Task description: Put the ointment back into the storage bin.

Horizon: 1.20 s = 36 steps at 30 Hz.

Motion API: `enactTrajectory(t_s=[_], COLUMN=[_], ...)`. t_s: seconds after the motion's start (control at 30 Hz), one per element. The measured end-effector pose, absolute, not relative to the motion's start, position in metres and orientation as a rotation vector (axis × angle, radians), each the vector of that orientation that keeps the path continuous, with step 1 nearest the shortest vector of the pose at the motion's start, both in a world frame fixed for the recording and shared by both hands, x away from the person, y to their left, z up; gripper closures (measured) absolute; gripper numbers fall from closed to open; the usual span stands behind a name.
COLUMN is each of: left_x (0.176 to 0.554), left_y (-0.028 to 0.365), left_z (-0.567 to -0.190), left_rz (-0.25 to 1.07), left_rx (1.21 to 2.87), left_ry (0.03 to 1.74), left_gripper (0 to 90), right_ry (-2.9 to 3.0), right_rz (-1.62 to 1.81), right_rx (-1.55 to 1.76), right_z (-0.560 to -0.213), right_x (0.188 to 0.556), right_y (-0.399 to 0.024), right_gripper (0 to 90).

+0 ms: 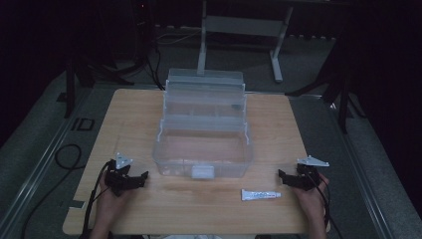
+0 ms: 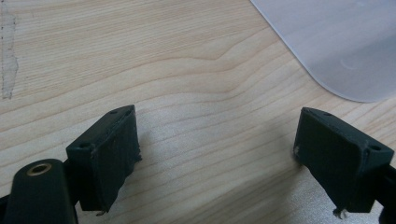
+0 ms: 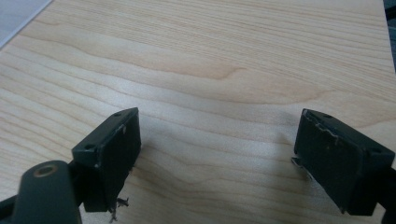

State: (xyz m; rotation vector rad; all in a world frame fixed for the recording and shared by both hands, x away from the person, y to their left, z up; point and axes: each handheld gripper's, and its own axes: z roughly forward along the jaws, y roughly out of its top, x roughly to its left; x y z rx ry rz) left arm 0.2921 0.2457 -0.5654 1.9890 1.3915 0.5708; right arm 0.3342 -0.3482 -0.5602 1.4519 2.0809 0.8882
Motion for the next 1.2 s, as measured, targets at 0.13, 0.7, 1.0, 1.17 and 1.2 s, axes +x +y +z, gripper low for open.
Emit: enactTrajectory(t_s=[0.13, 0.7, 1.0, 1.17, 1.2], left_x=[0.292, 0.292, 0.292, 0.292, 0.292], left_y=[0.246, 0.246, 0.246, 0.246, 0.246], left_z=[-0.565, -0.565, -0.565, -0.565, -0.565], left_rz=[0.571, 0.57, 0.571, 0.57, 0.57], left_rx=[1.989, 1.99, 1.989, 1.991, 1.99], left_ry=[1.392, 1.391, 1.391, 1.391, 1.391], left_gripper=[14.4, 14.4, 14.4, 14.4, 14.4], right_ry=[2.082, 2.11, 2.155, 2.189, 2.195], right_rz=[0.893, 0.851, 0.848, 0.818, 0.813], right_rx=[1.451, 1.386, 1.334, 1.303, 1.298], right_z=[-0.56, -0.535, -0.523, -0.519, -0.518], right_x=[0.334, 0.326, 0.325, 0.327, 0.328], right_y=[-0.349, -0.346, -0.347, -0.345, -0.344], right_gripper=[15.1, 28.9, 31.4, 30.9, 30.7])
